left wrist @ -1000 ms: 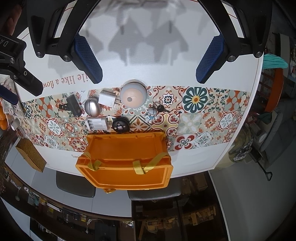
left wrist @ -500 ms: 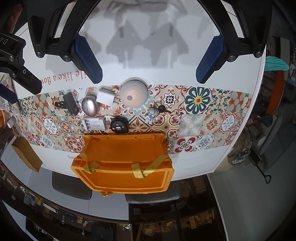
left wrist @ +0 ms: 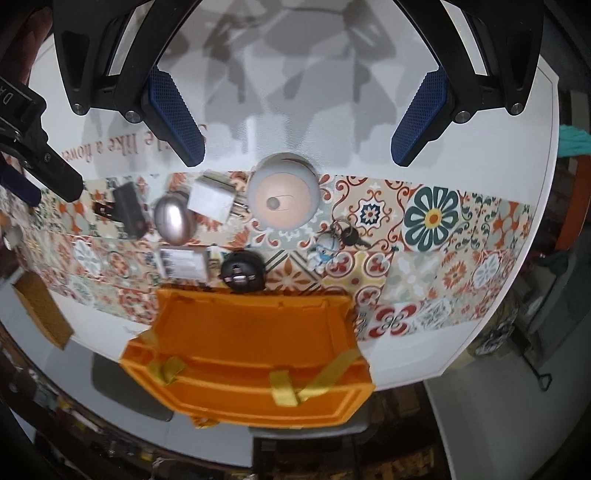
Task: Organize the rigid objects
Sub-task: 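Lower the right gripper onto the black bike light and close it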
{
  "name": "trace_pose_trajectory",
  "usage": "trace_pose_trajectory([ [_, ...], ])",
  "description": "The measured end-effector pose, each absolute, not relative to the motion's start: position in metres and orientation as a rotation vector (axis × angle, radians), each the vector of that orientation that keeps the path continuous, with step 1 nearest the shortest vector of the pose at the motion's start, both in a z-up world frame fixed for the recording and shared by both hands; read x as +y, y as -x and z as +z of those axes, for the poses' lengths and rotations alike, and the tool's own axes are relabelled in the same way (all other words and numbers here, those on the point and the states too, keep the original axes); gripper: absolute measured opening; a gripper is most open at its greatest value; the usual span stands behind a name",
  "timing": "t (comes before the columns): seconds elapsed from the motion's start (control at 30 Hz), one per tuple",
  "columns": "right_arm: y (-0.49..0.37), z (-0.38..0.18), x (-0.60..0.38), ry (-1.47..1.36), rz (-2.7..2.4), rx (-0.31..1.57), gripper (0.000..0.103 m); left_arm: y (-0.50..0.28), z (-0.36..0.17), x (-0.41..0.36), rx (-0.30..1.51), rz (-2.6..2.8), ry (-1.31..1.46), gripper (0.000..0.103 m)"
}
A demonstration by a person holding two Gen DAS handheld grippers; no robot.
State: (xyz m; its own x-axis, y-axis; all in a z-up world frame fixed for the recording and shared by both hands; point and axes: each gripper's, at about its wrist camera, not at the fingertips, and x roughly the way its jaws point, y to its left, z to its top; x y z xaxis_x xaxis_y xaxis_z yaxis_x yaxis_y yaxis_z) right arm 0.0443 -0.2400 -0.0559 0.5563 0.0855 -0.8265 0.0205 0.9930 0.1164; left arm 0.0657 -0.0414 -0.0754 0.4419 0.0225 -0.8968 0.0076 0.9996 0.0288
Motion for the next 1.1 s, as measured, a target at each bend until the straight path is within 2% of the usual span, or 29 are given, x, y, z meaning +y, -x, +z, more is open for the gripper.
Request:
trace_pose_trajectory([
  [0.43,-0.087,-0.127,-0.255,-0.169,0.026,1.140,0.075,-0.097,-0.110,-0.058,1.163,0.013,-0.074,0.103],
  [1.1,-0.131,-0.166,-0.261,-0.157,0.005,1.194,0.053,-0.121,-0.139,-0.064,1.230,0.019,-0.072,0.103],
])
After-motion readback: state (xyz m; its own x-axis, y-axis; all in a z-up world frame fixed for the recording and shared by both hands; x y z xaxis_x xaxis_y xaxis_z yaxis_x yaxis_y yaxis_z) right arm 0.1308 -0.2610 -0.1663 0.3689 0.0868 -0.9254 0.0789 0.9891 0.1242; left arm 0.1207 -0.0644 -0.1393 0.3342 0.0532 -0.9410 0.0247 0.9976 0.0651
